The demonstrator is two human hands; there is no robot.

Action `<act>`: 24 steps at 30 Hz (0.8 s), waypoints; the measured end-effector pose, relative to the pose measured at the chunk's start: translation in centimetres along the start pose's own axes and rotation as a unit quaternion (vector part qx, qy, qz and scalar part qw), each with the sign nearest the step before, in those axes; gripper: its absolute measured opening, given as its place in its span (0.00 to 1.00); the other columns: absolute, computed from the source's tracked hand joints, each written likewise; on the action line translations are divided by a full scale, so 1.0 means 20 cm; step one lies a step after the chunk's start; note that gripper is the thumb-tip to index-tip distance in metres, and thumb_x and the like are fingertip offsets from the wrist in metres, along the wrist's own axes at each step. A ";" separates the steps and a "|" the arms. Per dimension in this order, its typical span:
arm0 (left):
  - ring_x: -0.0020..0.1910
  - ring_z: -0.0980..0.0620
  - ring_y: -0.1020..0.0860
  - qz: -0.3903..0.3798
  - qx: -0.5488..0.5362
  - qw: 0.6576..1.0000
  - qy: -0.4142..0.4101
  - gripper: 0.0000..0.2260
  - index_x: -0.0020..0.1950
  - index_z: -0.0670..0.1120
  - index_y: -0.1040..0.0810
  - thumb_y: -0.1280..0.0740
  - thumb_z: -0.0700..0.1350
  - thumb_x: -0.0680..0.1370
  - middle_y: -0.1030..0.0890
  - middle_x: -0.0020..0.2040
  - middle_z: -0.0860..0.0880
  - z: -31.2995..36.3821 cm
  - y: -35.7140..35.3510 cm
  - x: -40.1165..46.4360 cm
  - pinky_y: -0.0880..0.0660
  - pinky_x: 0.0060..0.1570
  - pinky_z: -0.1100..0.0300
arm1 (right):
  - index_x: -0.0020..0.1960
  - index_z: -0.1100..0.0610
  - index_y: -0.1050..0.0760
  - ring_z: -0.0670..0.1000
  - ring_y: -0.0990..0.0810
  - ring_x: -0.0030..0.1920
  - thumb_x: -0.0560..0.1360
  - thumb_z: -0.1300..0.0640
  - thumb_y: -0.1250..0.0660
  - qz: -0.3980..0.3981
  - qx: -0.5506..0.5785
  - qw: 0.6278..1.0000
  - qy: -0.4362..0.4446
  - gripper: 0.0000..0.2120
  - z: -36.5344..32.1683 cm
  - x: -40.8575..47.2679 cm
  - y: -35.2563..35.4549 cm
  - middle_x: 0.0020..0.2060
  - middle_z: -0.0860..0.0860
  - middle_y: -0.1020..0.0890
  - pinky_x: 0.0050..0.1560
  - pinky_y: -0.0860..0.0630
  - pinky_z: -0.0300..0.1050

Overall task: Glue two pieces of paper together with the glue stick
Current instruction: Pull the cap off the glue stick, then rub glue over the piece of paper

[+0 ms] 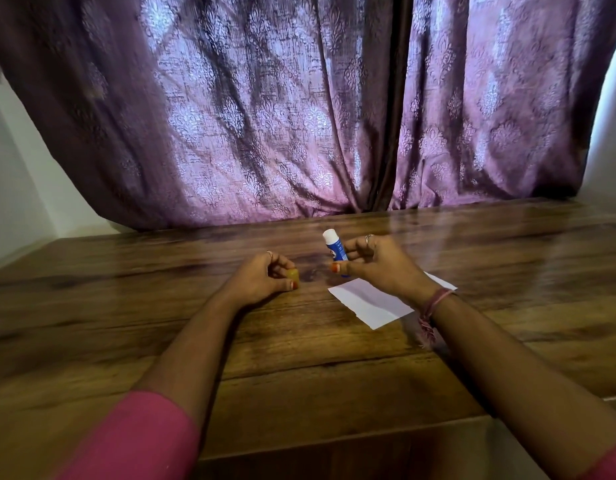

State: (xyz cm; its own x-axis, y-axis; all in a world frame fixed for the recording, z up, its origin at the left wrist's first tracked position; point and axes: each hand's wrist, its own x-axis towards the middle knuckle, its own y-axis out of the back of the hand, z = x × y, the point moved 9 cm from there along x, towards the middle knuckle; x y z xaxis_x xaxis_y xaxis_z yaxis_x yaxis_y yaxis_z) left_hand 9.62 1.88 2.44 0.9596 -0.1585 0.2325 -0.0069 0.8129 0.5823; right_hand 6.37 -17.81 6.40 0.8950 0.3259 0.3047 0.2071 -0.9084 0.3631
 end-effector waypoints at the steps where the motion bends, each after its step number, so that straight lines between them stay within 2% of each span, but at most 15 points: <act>1: 0.44 0.51 0.23 -0.005 0.005 1.000 0.001 0.14 0.46 0.50 0.24 0.25 0.37 0.68 0.20 0.43 0.47 0.00 0.00 0.00 0.24 0.54 0.47 | 0.52 0.59 0.20 0.54 0.15 0.47 0.69 0.65 0.26 -0.005 -0.001 1.000 0.001 0.12 0.00 0.00 0.00 0.46 0.57 0.14 0.55 0.20 0.49; 4: 0.46 0.49 0.23 -0.020 -0.017 1.000 0.010 0.16 0.49 0.48 0.25 0.26 0.35 0.69 0.21 0.46 0.44 0.00 -0.02 0.00 0.25 0.56 0.47 | 0.52 0.59 0.20 0.53 0.15 0.45 0.70 0.66 0.27 -0.015 0.003 1.000 0.004 0.11 0.00 0.00 -0.02 0.47 0.58 0.15 0.51 0.19 0.43; 6: 0.48 0.50 0.23 -0.019 -0.043 0.999 0.021 0.20 0.54 0.45 0.26 0.24 0.34 0.67 0.21 0.50 0.42 0.00 -0.02 -0.01 0.25 0.56 0.51 | 0.52 0.59 0.20 0.53 0.15 0.45 0.71 0.66 0.28 -0.019 0.016 1.000 0.010 0.11 -0.01 -0.01 -0.02 0.48 0.59 0.15 0.50 0.19 0.42; 9: 0.50 0.53 0.24 0.061 -0.099 0.993 0.024 0.26 0.58 0.45 0.25 0.21 0.38 0.63 0.22 0.53 0.47 0.06 0.04 -0.06 0.22 0.47 0.59 | 0.55 0.62 0.21 0.55 0.15 0.48 0.72 0.67 0.29 -0.017 0.041 0.999 0.021 0.11 -0.02 -0.01 -0.02 0.48 0.60 0.15 0.52 0.19 0.46; 11: 0.49 0.50 0.20 0.079 -0.246 0.966 0.017 0.24 0.55 0.47 0.22 0.21 0.39 0.61 0.22 0.53 0.46 0.15 0.03 -0.09 0.20 0.40 0.55 | 0.56 0.64 0.21 0.54 0.15 0.46 0.73 0.67 0.30 -0.023 0.070 0.997 0.029 0.12 -0.04 -0.02 -0.02 0.49 0.61 0.16 0.49 0.18 0.46; 13: 0.48 0.48 0.18 0.051 -0.376 0.925 -0.009 0.20 0.52 0.45 0.19 0.21 0.41 0.61 0.20 0.52 0.44 0.25 -0.02 -0.10 0.20 0.39 0.49 | 0.57 0.66 0.22 0.55 0.15 0.47 0.73 0.68 0.31 -0.042 0.109 0.992 0.038 0.12 -0.07 -0.03 -0.04 0.50 0.62 0.17 0.48 0.18 0.48; 17: 0.53 0.42 0.19 -0.008 -0.397 0.918 -0.019 0.19 0.51 0.47 0.17 0.21 0.47 0.62 0.17 0.54 0.41 0.34 -0.12 -0.12 0.23 0.52 0.41 | 0.56 0.63 0.21 0.52 0.15 0.46 0.73 0.67 0.31 -0.074 0.150 0.985 0.050 0.13 -0.10 -0.04 -0.06 0.47 0.59 0.15 0.46 0.19 0.44; 20: 0.46 0.48 0.18 -0.032 -0.392 0.919 -0.019 0.15 0.48 0.48 0.16 0.23 0.48 0.63 0.15 0.48 0.44 0.37 -0.16 -0.14 0.21 0.47 0.50 | 0.55 0.63 0.20 0.54 0.16 0.46 0.69 0.65 0.29 -0.082 0.176 0.980 0.031 0.14 -0.09 -0.04 -0.07 0.47 0.60 0.15 0.47 0.18 0.45; 24: 0.39 0.52 0.17 -0.029 -0.417 0.908 -0.039 0.09 0.46 0.45 0.17 0.28 0.44 0.67 0.15 0.43 0.46 0.44 -0.15 -0.16 0.20 0.39 0.57 | 0.50 0.57 0.17 0.51 0.15 0.45 0.65 0.64 0.27 -0.126 0.241 0.962 0.018 0.14 -0.09 -0.05 -0.11 0.43 0.55 0.13 0.45 0.19 0.42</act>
State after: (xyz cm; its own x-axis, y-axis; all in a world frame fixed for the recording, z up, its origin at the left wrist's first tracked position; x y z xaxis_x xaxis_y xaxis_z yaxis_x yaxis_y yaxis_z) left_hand 4.12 -4.95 6.72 0.9284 -0.2271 0.2940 0.2895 0.9382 -0.1897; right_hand 4.36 -15.72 6.86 0.7799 0.5531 0.2931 0.5831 -0.8122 -0.0190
